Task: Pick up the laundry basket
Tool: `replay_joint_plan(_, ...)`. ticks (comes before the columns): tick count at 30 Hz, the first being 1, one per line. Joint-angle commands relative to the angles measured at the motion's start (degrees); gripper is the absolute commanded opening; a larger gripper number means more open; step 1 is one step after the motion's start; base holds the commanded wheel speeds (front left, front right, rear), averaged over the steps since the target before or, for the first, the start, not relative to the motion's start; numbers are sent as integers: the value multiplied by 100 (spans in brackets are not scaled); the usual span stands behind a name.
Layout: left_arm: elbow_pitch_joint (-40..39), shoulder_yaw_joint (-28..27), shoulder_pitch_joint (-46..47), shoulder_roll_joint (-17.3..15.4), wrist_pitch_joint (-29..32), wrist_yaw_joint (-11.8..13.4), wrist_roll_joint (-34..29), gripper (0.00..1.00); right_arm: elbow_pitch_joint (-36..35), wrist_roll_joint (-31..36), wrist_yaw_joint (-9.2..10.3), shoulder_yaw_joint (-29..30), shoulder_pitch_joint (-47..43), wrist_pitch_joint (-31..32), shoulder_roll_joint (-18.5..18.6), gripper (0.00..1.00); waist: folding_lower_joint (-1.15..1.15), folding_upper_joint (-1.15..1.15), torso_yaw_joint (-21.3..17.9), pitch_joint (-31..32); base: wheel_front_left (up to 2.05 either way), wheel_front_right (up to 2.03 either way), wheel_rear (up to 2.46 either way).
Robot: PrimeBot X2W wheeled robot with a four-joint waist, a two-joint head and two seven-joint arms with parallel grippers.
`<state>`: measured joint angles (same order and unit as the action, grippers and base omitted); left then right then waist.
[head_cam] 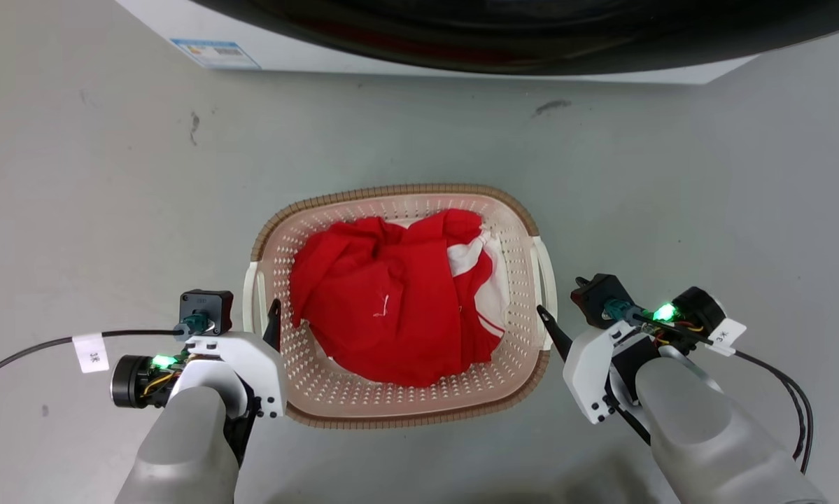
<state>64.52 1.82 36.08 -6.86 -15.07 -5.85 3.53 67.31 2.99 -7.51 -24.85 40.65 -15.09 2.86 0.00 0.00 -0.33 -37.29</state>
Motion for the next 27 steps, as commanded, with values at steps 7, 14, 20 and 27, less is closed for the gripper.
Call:
replay_joint_plan(7,267,148,363,53,-16,-53,4,100,206,-236,4,-210,288,99,4,100,0,0,61,-406,0,0,0)
replay_joint_plan(14,443,268,454,116,-16,-68,6,100,248,-412,4,-356,367,173,5,100,0,0,77,-563,0,0,0)
replay_joint_plan(20,543,334,544,149,-16,-83,55,100,288,-554,4,-455,451,238,5,100,0,0,82,-670,0,0,0)
replay_joint_plan(27,669,444,644,167,-16,-103,58,0,345,-656,6,-537,541,292,5,0,0,0,96,-731,0,0,0)
